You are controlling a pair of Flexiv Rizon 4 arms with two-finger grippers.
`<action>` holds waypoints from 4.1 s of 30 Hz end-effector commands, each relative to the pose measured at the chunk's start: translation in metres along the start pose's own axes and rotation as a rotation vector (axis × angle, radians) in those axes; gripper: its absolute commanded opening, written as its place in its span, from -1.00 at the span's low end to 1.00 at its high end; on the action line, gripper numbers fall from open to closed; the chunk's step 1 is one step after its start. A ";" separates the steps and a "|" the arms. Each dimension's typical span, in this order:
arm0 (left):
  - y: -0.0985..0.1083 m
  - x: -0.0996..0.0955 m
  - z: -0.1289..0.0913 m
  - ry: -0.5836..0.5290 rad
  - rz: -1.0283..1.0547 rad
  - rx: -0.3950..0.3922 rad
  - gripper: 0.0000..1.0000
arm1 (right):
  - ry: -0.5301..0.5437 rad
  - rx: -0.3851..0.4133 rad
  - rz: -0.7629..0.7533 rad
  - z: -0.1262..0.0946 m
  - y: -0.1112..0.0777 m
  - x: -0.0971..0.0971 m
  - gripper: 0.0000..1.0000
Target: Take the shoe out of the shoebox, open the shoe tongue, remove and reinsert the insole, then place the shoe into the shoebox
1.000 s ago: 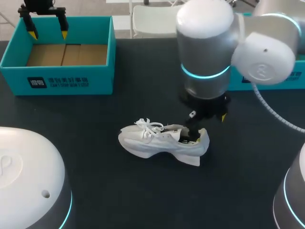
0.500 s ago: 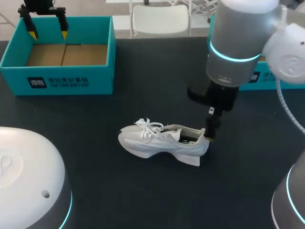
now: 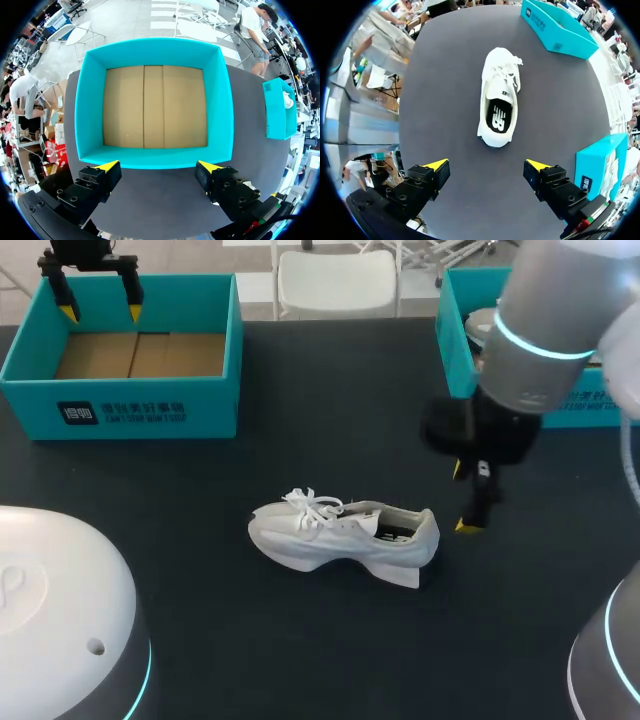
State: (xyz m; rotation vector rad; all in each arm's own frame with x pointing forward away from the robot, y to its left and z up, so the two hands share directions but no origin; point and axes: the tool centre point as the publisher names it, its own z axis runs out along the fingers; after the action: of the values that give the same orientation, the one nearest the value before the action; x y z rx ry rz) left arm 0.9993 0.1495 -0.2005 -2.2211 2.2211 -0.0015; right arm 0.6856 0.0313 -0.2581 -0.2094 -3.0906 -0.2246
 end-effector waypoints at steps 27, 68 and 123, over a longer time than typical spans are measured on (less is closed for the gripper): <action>0.000 0.000 0.000 0.000 0.000 0.000 1.00 | 0.009 -1.144 -0.180 0.052 -0.090 -0.017 1.00; 0.000 0.000 0.000 0.000 0.000 0.000 1.00 | -0.099 -1.026 -0.216 0.108 -0.117 -0.035 1.00; 0.000 0.000 0.000 0.000 0.000 0.000 1.00 | -0.303 -0.889 0.229 0.150 -0.033 -0.045 1.00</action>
State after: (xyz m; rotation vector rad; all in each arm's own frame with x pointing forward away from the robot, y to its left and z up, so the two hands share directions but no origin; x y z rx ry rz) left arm 0.9993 0.1494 -0.2005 -2.2211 2.2211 -0.0015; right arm 0.7215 0.0007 -0.4097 -0.5543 -2.8699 -1.6782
